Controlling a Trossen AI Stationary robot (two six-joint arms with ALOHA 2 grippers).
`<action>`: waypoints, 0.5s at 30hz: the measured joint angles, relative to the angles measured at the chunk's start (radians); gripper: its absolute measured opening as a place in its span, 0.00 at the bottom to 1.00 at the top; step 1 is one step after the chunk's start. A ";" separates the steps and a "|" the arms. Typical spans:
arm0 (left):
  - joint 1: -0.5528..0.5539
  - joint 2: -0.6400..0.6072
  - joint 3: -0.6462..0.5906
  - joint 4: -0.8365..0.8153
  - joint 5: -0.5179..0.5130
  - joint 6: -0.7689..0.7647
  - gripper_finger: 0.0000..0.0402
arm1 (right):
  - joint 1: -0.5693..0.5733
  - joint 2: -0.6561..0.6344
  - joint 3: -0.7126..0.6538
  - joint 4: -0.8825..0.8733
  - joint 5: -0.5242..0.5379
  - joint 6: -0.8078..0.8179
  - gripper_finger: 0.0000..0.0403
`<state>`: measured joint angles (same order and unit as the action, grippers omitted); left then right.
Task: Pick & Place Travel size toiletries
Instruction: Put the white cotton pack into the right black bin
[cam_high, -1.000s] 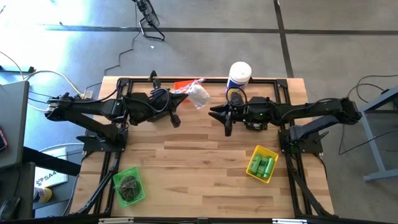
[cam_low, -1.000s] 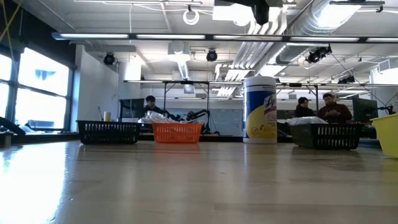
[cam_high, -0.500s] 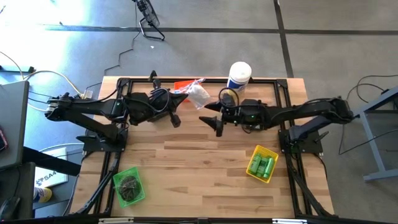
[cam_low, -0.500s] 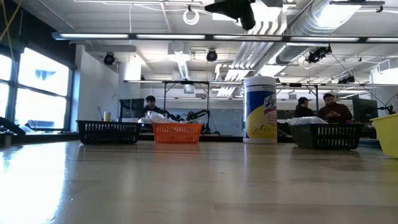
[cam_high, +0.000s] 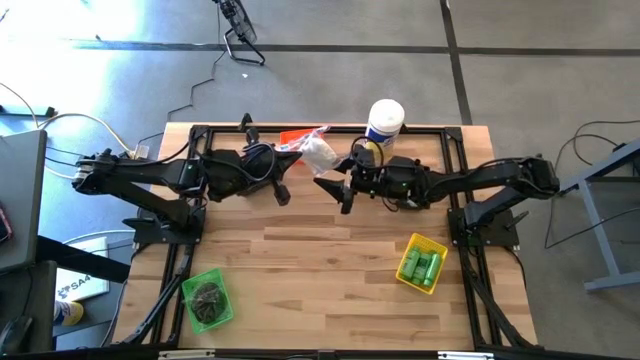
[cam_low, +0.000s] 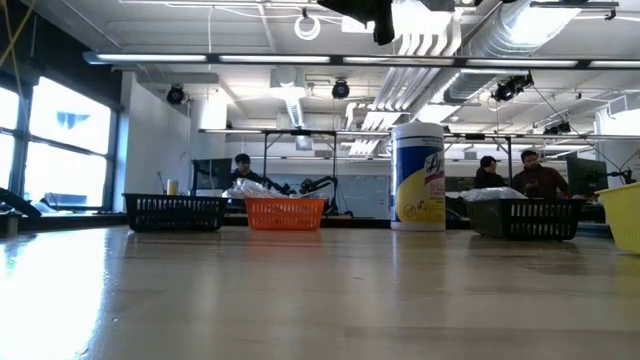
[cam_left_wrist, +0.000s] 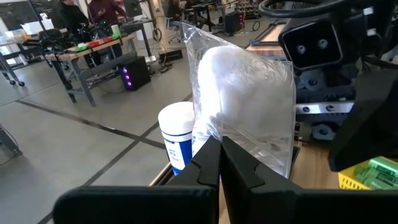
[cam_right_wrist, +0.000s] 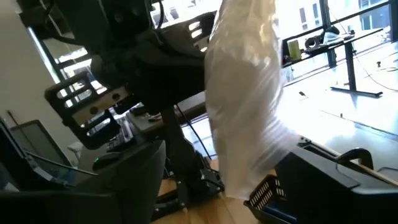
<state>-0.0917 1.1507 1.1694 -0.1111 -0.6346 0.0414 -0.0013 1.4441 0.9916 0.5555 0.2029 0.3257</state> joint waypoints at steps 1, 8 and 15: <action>0.000 0.000 0.000 0.000 0.000 0.000 0.00 | 0.000 0.000 0.000 0.002 0.000 -0.005 0.70; 0.000 0.000 0.000 0.000 0.000 0.000 0.00 | 0.000 0.000 0.000 0.005 0.006 -0.010 0.57; 0.000 0.000 0.000 0.000 0.000 0.001 0.00 | 0.000 0.000 0.000 0.004 0.005 -0.017 0.39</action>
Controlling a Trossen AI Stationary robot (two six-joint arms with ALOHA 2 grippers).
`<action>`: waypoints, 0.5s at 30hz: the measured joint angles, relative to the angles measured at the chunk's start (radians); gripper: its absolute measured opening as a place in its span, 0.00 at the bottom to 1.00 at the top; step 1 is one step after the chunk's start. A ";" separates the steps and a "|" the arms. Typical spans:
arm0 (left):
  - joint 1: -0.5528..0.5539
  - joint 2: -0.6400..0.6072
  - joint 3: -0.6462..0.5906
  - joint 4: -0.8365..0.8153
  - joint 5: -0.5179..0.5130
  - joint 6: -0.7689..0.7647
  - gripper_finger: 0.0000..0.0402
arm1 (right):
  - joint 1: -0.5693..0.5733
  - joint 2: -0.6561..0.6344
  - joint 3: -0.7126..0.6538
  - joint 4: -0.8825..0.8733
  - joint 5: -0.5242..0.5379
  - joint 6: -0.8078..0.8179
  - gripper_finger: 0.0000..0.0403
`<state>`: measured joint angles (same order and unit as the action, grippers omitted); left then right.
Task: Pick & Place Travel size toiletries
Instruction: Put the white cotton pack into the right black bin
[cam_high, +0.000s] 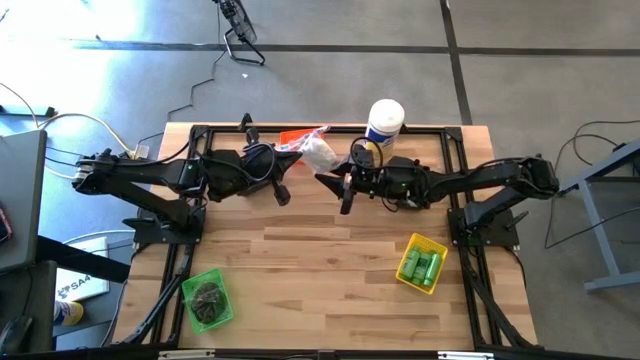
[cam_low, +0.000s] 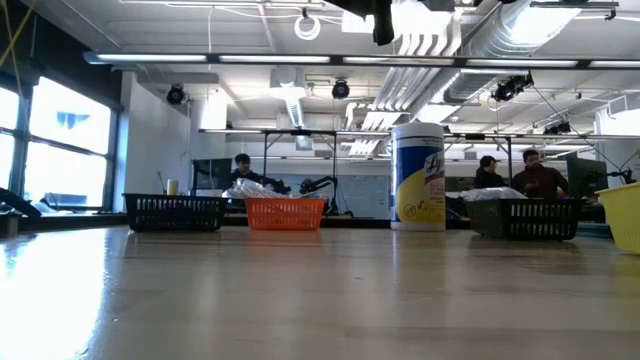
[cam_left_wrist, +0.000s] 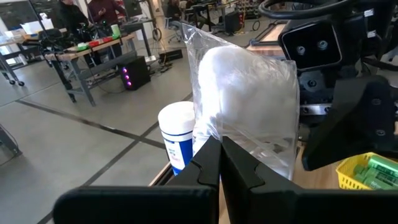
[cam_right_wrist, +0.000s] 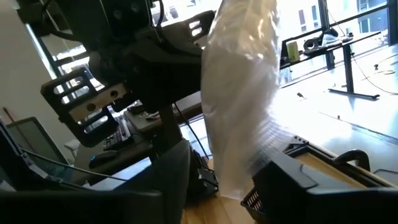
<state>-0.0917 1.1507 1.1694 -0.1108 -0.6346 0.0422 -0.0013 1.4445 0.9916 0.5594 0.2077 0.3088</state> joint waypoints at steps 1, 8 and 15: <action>0.000 0.000 0.000 0.000 0.000 0.000 0.00 | 0.000 0.000 0.000 0.000 0.000 0.000 0.36; 0.000 0.000 0.000 0.000 0.000 0.001 0.00 | 0.000 0.000 0.000 -0.001 0.001 0.000 0.25; 0.000 0.000 0.000 0.000 0.000 0.002 0.00 | 0.000 0.000 0.000 -0.001 0.003 0.000 0.16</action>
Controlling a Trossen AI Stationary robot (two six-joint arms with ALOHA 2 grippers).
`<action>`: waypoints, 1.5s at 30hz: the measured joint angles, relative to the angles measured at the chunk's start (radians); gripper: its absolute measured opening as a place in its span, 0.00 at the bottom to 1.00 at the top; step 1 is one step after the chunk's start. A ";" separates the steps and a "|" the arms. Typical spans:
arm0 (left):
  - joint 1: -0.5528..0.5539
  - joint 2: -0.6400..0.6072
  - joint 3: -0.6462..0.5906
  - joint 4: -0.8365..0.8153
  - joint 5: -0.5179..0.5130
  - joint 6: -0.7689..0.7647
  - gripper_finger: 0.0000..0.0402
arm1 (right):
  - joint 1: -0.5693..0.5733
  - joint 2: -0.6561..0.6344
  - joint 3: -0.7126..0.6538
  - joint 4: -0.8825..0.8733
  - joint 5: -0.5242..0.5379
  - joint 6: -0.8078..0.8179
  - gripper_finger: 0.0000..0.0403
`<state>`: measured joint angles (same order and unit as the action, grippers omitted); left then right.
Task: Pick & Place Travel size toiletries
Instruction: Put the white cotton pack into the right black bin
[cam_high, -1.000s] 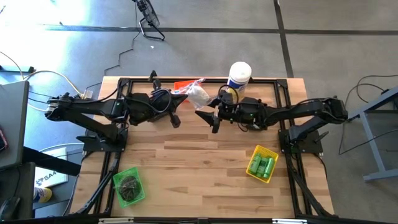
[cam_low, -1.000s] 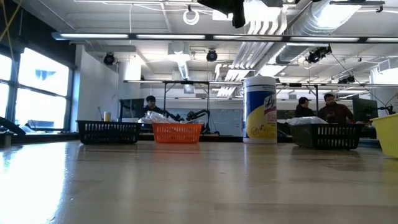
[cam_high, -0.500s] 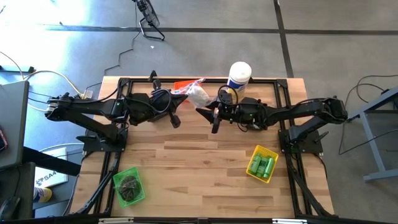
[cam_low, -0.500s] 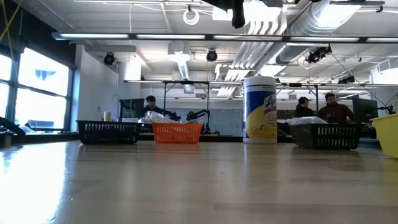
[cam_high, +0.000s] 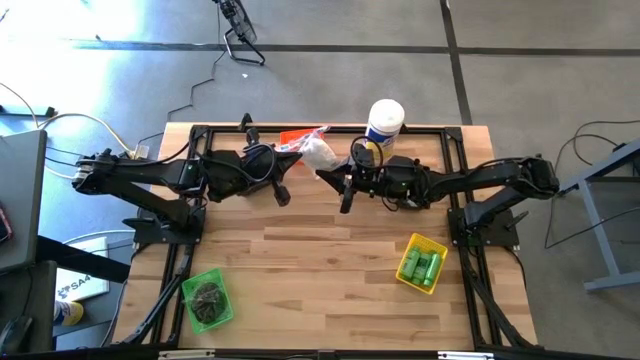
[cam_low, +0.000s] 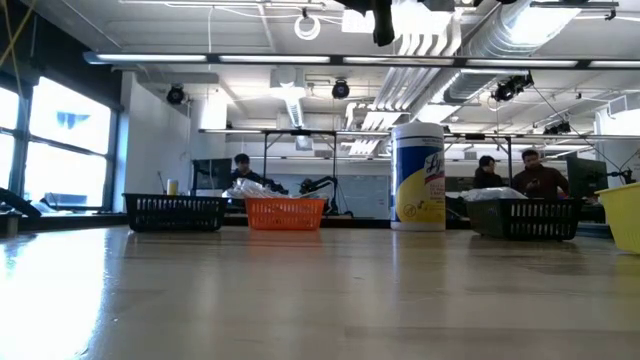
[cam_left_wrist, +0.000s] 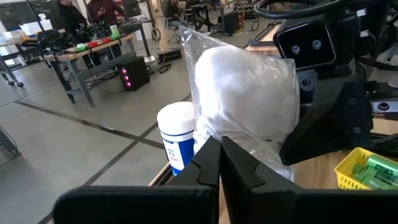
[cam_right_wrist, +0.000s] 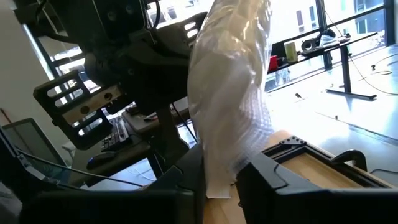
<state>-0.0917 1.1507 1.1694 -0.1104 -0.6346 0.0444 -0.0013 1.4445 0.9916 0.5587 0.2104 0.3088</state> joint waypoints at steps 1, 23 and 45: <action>0.000 0.000 0.000 0.000 0.000 0.000 0.00 | 0.000 0.000 0.000 0.000 0.000 0.000 0.15; 0.000 0.000 0.000 0.000 -0.001 0.064 0.09 | 0.000 0.000 0.000 -0.001 0.001 0.000 0.04; -0.013 -0.109 0.050 -0.093 -0.007 0.095 0.43 | 0.011 -0.291 0.000 -0.463 0.284 0.006 0.03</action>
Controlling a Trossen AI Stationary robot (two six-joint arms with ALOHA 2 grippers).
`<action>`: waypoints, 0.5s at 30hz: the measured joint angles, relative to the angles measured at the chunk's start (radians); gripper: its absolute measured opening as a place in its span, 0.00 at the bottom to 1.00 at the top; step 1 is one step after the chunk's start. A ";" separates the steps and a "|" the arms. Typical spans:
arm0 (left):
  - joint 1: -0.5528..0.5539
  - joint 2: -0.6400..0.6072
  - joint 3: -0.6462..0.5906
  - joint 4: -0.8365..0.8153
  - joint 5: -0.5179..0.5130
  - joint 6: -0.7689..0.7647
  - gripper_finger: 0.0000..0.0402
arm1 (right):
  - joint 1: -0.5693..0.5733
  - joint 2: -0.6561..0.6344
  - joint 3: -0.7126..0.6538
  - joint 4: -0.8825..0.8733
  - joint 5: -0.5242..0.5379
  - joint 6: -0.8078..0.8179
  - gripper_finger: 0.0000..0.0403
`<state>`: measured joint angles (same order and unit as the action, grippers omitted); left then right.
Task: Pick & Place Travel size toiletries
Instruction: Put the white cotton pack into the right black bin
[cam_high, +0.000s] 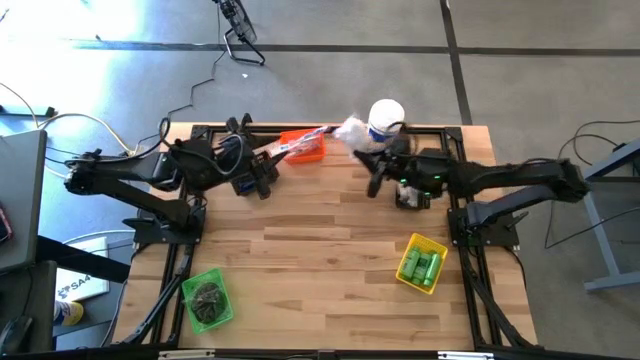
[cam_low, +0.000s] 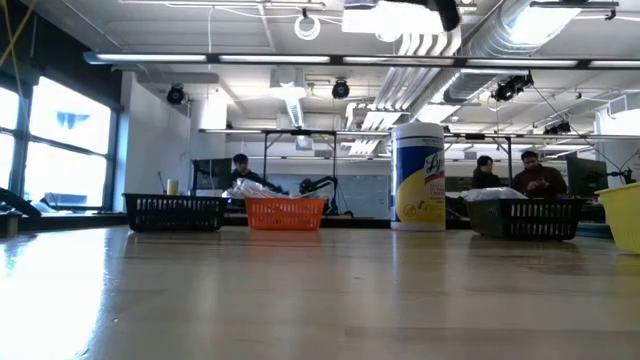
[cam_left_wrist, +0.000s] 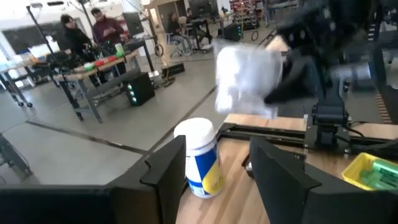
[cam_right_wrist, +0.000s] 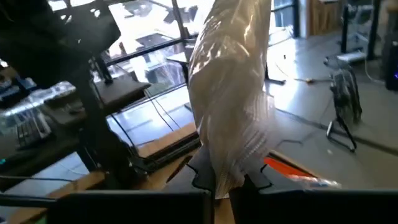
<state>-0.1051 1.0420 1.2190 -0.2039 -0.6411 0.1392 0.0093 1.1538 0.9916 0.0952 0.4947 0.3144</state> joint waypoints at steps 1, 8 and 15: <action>0.000 -0.007 0.000 -0.015 0.000 -0.010 0.43 | 0.000 -0.027 0.000 -0.042 0.011 0.027 0.03; 0.000 -0.011 0.000 -0.070 0.000 -0.016 0.43 | 0.005 -0.185 0.000 -0.441 0.020 0.266 0.03; 0.000 -0.011 0.000 -0.090 0.000 -0.017 0.43 | 0.005 -0.245 0.000 -0.819 -0.072 0.531 0.03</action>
<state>-0.1051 1.0313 1.2190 -0.2935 -0.6415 0.1223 0.0139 0.9089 0.9920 -0.7233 0.4223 0.8451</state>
